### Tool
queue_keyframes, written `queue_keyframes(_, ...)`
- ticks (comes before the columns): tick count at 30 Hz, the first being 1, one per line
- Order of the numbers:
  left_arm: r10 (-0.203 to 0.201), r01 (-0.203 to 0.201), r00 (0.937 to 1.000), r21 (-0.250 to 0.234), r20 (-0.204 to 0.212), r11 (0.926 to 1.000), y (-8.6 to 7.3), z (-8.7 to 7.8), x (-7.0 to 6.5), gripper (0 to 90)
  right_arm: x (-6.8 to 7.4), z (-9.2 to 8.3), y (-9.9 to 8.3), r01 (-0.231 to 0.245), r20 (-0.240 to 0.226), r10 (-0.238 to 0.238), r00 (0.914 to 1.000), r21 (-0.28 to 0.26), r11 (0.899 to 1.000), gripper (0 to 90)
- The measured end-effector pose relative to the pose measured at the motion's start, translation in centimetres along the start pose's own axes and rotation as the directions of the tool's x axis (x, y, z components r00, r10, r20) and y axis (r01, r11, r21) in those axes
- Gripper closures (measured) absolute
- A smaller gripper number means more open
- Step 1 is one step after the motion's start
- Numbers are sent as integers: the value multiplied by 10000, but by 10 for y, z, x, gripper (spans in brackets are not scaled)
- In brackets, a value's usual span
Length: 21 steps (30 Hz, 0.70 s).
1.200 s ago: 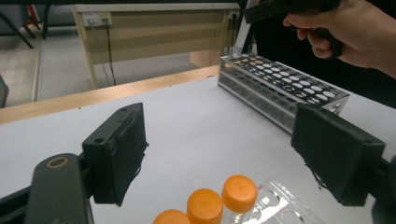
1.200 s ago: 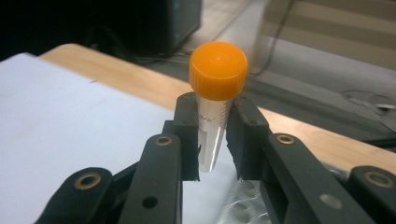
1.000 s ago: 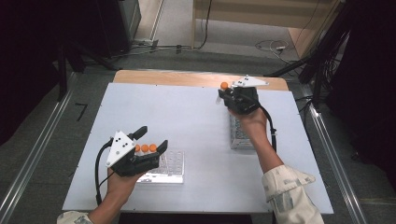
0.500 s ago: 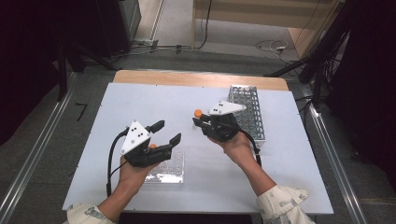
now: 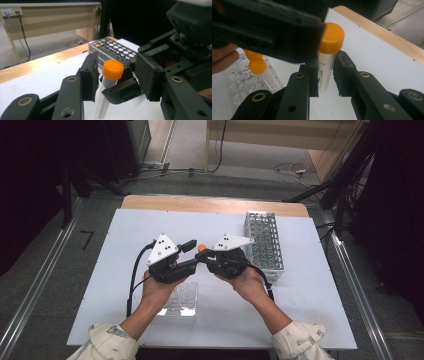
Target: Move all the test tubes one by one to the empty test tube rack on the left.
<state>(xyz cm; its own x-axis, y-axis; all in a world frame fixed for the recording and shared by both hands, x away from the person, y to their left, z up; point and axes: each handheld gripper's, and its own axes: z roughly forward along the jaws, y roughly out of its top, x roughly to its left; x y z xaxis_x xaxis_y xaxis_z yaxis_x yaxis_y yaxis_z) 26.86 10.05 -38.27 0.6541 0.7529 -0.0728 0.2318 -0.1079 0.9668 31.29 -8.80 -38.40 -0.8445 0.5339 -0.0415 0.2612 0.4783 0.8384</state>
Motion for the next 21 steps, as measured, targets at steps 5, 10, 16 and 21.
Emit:
queue_keyframes(5,2,-1,10000,171,-48,9999,-2,2,3,634,5,1,0,94,-123,-93,9999,50,9999,724)
queue_keyframes(10,1,0,10000,154,-54,9999,-3,-1,4,685,8,1,0,167,-206,-166,9996,34,9999,723)
queue_keyframes(16,1,-1,10000,110,-37,9999,-2,-3,4,700,9,-1,0,188,-275,-188,9994,-5,9998,716)
queue_keyframes(21,17,-15,9998,87,-186,10000,-2,-5,5,702,9,-1,-2,224,-426,-227,9988,-67,9997,620)
